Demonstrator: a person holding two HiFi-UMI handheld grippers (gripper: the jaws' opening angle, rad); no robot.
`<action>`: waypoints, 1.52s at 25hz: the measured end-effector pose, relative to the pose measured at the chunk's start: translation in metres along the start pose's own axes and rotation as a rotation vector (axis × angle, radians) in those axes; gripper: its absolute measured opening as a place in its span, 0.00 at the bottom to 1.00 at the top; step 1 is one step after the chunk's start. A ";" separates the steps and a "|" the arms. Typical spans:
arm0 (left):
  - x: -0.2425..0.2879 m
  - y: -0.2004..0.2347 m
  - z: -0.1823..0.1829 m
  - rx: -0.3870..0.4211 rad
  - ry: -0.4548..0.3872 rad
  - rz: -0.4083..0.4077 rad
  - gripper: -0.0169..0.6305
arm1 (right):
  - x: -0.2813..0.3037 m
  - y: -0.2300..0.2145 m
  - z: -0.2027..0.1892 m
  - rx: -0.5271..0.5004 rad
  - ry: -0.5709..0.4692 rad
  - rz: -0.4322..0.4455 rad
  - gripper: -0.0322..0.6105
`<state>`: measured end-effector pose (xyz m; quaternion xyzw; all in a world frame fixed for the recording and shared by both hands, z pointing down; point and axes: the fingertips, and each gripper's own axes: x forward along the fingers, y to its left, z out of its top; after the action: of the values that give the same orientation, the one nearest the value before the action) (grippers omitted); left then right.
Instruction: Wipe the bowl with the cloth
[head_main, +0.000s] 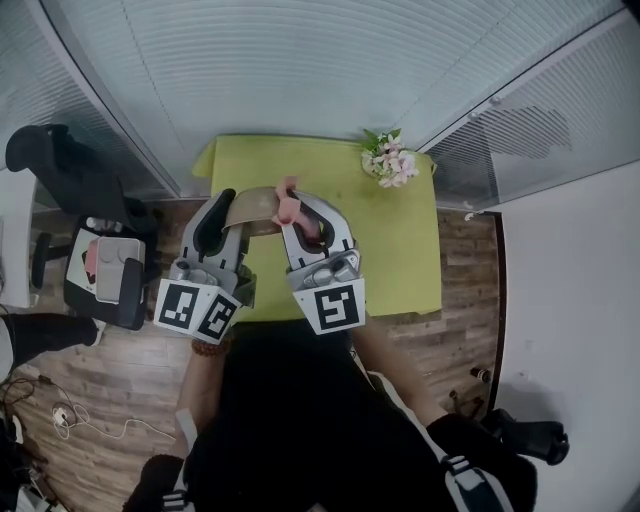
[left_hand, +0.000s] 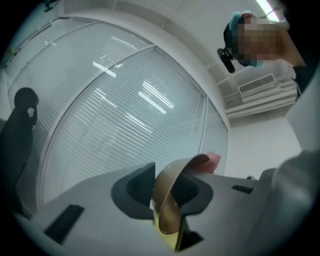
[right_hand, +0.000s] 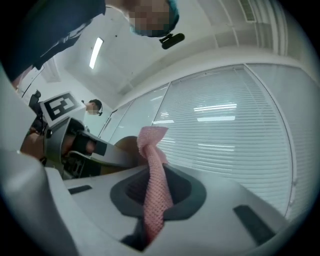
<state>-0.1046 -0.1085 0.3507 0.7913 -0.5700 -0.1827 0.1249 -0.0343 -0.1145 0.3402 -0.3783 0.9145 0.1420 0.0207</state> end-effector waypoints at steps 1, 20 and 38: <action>-0.002 0.002 0.002 -0.032 -0.020 0.005 0.14 | 0.002 0.000 0.004 0.032 -0.016 -0.002 0.08; 0.004 0.001 -0.050 0.221 0.266 -0.099 0.16 | 0.001 0.000 -0.026 -0.317 0.164 0.143 0.08; 0.004 0.008 -0.029 -0.417 0.021 -0.091 0.13 | 0.000 -0.004 0.003 -0.033 0.029 0.073 0.08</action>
<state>-0.0976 -0.1147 0.3797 0.7750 -0.4822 -0.2941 0.2834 -0.0318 -0.1160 0.3368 -0.3469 0.9255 0.1521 -0.0041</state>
